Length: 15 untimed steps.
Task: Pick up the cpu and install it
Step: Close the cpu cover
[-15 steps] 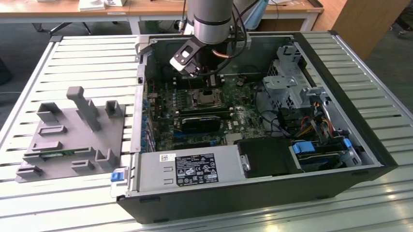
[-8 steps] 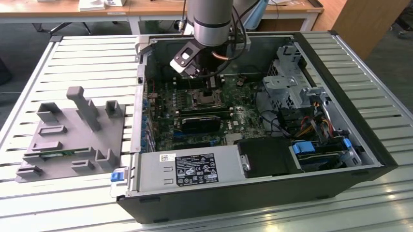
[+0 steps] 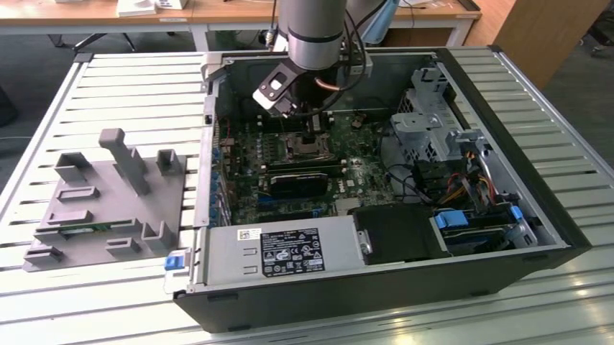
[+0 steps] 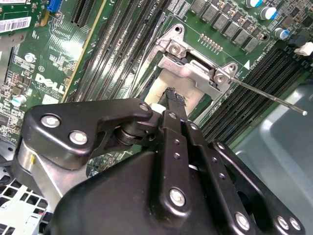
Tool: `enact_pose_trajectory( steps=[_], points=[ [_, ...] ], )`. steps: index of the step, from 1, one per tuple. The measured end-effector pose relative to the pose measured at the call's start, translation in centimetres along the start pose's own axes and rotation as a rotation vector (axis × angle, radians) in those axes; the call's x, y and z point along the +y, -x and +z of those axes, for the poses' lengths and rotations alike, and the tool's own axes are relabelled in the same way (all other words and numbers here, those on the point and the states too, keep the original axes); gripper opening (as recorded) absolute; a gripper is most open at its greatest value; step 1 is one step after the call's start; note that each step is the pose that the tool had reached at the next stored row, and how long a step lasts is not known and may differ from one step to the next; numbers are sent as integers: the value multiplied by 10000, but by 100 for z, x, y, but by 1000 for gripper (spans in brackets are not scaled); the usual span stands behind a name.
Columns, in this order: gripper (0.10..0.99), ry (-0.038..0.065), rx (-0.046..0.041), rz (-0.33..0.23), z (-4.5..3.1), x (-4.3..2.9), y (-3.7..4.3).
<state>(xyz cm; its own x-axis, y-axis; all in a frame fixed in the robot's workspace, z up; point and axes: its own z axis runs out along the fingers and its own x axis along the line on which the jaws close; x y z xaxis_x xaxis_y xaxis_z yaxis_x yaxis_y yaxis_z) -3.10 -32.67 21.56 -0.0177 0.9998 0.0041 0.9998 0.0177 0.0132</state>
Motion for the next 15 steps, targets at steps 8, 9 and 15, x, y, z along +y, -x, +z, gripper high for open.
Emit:
enact_pose_trajectory(
  steps=[8, 9, 15],
  points=[
    [106, 0, 1, 0, 19, -3, 1],
    [106, 1, 1, 0, 22, -5, 1],
    [106, 0, 1, 1, 33, -33, 2]
  ],
)
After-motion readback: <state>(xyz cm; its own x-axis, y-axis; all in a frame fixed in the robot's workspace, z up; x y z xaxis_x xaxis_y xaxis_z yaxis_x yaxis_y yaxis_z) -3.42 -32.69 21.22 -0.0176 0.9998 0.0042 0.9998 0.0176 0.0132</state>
